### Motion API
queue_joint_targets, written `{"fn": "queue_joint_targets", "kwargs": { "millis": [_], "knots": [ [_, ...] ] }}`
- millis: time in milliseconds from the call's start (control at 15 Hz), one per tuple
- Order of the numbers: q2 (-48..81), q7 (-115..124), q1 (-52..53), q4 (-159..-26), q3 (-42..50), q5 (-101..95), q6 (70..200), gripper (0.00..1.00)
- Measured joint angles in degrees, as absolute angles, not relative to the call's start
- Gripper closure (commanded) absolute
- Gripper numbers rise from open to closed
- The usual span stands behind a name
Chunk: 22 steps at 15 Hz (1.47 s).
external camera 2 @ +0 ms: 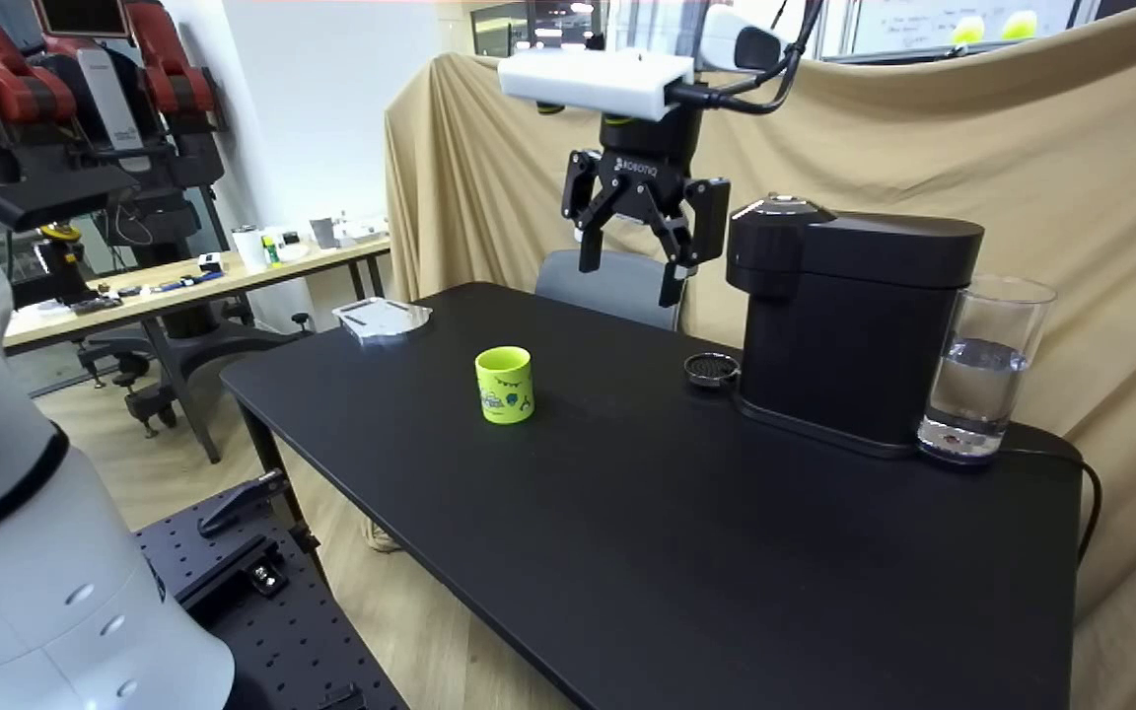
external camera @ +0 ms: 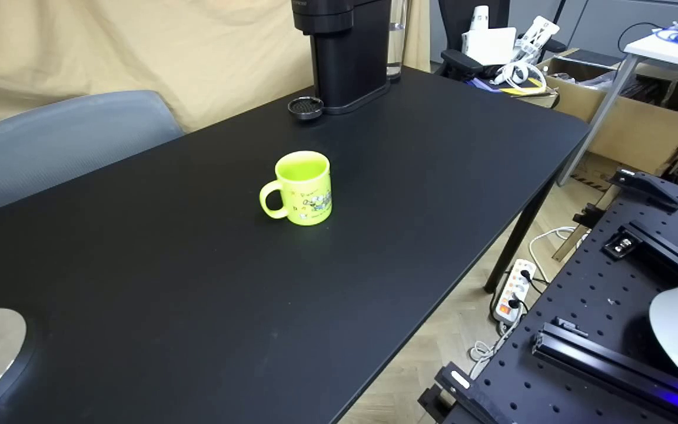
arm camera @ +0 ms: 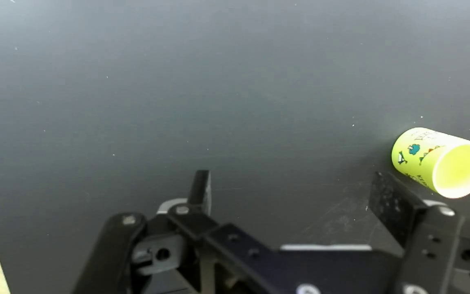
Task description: Move the mug slightly backward
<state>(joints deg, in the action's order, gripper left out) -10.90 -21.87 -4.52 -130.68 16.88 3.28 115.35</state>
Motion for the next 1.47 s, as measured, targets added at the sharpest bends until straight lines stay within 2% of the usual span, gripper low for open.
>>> {"fn": "queue_joint_targets", "kwargs": {
  "millis": [933, 1133, 1467],
  "knots": [
    [-10.84, -22.08, -5.0, -131.11, 15.7, 3.22, 116.02, 0.0],
    [-10.63, -22.15, -4.61, -134.45, 12.39, 2.94, 122.26, 0.0],
    [-8.05, -22.61, -0.4, -144.22, 5.38, 3.26, 144.96, 0.0]
  ]
}}
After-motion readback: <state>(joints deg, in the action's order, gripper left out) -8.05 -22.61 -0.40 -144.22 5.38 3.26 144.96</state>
